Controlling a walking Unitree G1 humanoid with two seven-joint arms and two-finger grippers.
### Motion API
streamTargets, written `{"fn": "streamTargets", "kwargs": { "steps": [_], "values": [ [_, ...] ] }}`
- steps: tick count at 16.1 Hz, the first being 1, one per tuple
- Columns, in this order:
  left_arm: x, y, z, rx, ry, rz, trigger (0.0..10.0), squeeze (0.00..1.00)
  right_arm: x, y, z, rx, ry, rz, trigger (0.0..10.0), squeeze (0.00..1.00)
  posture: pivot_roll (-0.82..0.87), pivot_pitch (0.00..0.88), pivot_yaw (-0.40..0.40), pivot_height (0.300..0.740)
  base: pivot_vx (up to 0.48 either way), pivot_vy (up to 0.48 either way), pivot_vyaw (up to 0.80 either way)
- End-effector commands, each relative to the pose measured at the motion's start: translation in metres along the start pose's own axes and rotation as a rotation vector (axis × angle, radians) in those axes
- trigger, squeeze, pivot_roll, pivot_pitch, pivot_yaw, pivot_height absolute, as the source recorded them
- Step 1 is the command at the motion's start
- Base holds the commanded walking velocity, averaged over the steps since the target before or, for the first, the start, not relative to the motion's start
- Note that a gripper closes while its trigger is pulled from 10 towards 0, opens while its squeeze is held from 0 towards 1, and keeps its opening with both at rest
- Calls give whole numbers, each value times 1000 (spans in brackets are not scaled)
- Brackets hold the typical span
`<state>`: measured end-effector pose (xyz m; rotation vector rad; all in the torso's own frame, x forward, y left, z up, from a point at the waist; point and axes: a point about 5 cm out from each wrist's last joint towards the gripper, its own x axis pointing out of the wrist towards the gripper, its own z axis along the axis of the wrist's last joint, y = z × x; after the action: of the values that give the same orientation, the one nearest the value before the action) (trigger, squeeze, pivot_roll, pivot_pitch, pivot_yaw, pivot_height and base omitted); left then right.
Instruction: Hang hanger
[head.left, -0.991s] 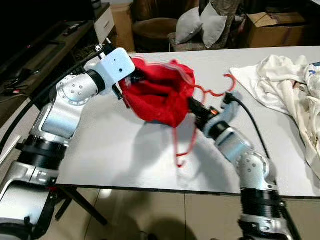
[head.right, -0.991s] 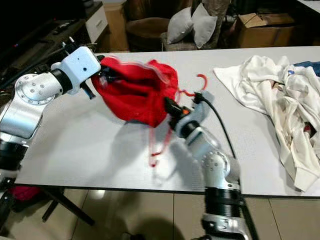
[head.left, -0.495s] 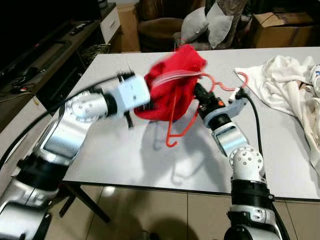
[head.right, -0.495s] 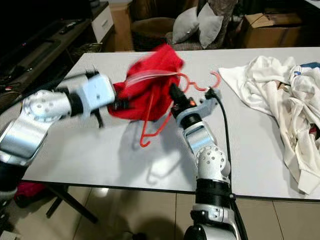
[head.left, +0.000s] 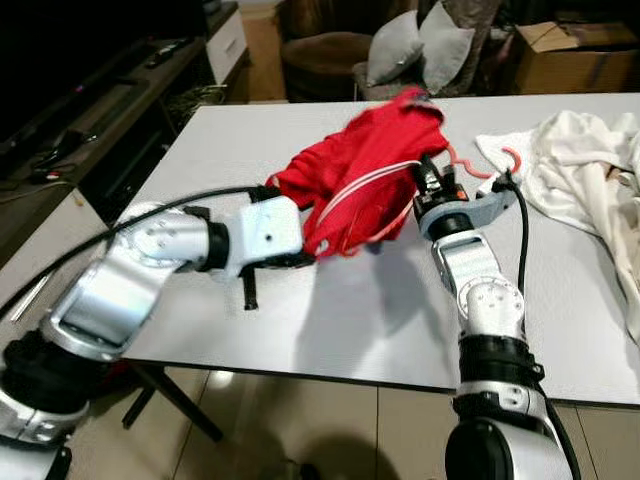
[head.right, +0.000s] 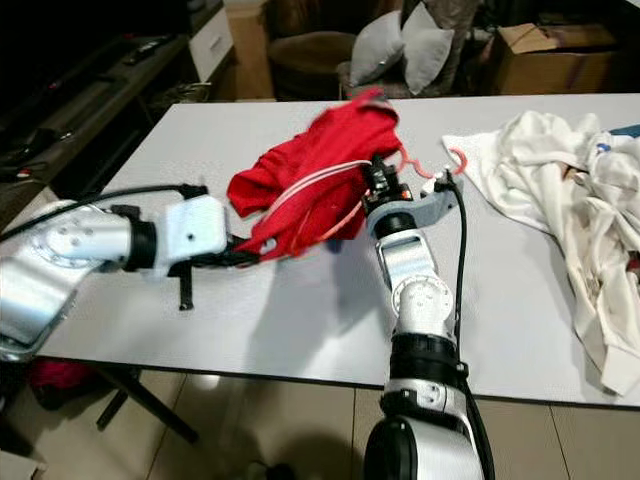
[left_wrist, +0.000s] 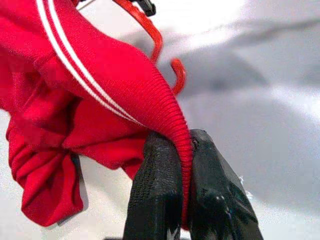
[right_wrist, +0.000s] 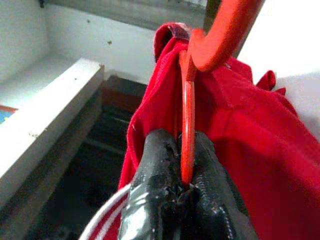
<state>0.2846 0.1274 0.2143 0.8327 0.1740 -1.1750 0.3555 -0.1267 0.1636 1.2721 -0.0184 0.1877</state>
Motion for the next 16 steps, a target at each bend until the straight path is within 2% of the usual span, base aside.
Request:
{"fn": "streamTargets", "kwargs": {
  "steps": [1, 4, 7, 9, 10, 12, 13, 14, 15, 16],
  "values": [
    [2, 3, 4, 16, -7, 13, 0, 0, 16, 42, -37, 126, 21, 99, 10000, 0, -3, 0, 146, 740, 0, 0, 0],
    [8, -6, 17, 43, -72, -49, 0, 0, 20, 39, -40, 131, -4, 53, 10000, 0, -7, 0, 153, 740, 0, 0, 0],
    [10, -12, 35, 4, -196, -110, 0, 0, 23, 37, -38, 35, -29, 33, 10000, 0, -9, 0, 157, 740, 0, 0, 0],
    [8, -16, 47, -23, -269, -172, 0, 0, 23, 38, -38, 5, -34, 37, 10000, 0, -14, 0, 162, 740, 0, 0, 0],
    [9, -14, 49, -19, -282, -159, 0, 0, 24, 38, -40, -3, -26, 38, 10000, 0, -19, 0, 166, 740, 0, 0, 0],
    [12, 11, 45, -9, -232, 25, 0, 0, 22, 41, -47, -82, 41, 67, 10000, 0, -21, 0, 168, 740, 0, 0, 0],
    [10, 27, 43, -29, -217, 142, 0, 0, 17, 41, -52, -168, 107, 87, 10000, 0, -19, 0, 164, 740, 0, 0, 0],
    [2, 50, 45, -48, -225, 301, 0, 0, 8, 39, -55, -247, 167, 103, 10000, 0, -21, 0, 161, 740, 0, 0, 0],
    [-6, 66, 47, -54, -232, 411, 0, 0, 2, 36, -52, -254, 180, 100, 10000, 0, -23, 0, 158, 740, 0, 0, 0],
    [-9, 72, 47, -53, -233, 455, 0, 0, -1, 35, -50, -251, 180, 97, 10000, 0, -25, 0, 159, 740, 0, 0, 0]
  ]
}}
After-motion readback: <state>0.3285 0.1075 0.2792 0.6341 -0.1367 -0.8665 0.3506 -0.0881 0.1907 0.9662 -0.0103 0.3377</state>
